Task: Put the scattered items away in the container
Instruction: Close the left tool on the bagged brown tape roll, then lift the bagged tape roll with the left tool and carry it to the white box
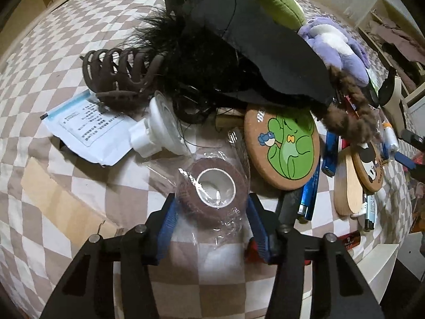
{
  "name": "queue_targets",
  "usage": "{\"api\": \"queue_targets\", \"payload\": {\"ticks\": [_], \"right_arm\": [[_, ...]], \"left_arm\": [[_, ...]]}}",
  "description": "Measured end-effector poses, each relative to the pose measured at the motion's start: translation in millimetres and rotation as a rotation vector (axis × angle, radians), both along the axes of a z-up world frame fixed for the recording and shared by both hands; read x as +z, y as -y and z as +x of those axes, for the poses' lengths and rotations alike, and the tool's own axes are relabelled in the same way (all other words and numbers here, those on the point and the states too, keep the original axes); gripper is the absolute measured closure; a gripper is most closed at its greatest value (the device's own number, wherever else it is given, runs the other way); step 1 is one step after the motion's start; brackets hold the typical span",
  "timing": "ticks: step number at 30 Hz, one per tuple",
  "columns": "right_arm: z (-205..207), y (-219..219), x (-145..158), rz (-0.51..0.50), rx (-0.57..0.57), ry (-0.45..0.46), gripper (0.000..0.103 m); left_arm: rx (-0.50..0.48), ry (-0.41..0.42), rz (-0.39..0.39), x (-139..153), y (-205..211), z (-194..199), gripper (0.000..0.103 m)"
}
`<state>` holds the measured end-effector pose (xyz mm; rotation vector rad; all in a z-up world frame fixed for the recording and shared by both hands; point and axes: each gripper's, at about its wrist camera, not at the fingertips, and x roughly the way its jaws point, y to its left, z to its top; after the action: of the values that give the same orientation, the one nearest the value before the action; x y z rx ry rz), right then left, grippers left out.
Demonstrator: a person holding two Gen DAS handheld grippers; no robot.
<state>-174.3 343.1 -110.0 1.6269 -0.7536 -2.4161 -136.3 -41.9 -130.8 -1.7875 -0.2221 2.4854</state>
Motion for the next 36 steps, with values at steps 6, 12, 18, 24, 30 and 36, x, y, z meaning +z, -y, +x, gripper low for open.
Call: {"api": "queue_targets", "payload": {"ticks": [6, 12, 18, 24, 30, 36], "right_arm": [[-13, -11, -17, -0.049, -0.052, 0.025, 0.012], [-19, -17, -27, -0.157, -0.1, 0.024, 0.017], [-27, 4, -25, -0.001, -0.037, 0.005, 0.018], [-31, 9, -31, 0.124, -0.02, -0.004, 0.029], [-28, -3, -32, 0.091, -0.048, -0.007, 0.047], [-18, -3, -19, 0.071, -0.017, -0.029, 0.052]], "left_arm": [[-0.016, -0.025, 0.028, 15, 5, 9, 0.052], [-0.029, -0.045, 0.064, 23, 1, 19, 0.052], [-0.041, -0.053, 0.106, 34, -16, 17, 0.052], [-0.065, -0.058, 0.126, 41, -20, 26, 0.052], [-0.078, -0.067, 0.132, 46, -21, 30, 0.052], [-0.081, -0.086, 0.143, 53, -18, 36, 0.052]]}}
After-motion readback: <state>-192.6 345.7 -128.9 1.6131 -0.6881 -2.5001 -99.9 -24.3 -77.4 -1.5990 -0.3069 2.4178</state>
